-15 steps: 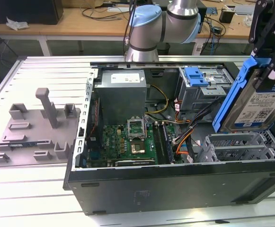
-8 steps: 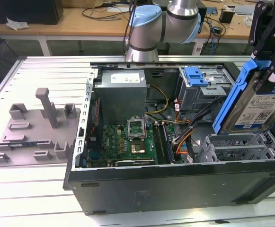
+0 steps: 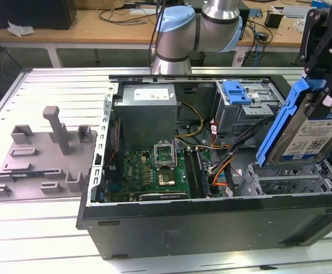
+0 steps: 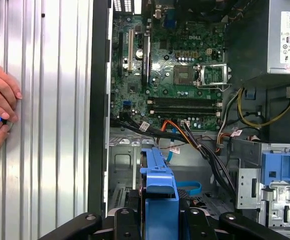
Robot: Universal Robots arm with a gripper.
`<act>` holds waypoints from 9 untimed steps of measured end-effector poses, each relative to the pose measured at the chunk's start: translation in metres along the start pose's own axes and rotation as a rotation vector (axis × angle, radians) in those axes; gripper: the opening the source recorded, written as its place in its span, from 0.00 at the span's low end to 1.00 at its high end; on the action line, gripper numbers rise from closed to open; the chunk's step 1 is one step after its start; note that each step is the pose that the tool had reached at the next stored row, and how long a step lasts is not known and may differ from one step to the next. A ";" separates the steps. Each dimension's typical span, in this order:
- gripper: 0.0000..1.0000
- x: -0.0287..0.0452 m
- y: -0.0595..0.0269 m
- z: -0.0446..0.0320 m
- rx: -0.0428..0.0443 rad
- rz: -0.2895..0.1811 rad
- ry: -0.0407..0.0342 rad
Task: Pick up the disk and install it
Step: 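Insert the disk into the insertion slot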
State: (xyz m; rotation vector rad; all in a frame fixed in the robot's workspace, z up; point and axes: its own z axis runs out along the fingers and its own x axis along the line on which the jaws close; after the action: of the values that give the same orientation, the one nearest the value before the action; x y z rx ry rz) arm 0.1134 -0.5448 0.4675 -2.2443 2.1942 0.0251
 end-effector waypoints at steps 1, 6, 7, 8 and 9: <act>0.37 0.0000 0.0000 0.0011 0.0000 0.000 -0.0001; 0.37 0.0001 -0.0001 0.0065 0.0001 0.000 -0.0003; 0.37 0.0001 -0.0001 0.0068 0.0000 0.000 -0.0003; 0.37 0.0001 -0.0001 0.0072 0.0000 0.000 -0.0003; 0.37 0.0001 -0.0001 0.0075 0.0000 0.000 -0.0003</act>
State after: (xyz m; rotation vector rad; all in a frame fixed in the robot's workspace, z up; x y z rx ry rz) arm 0.1134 -0.5448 0.4600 -2.2440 2.1943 0.0253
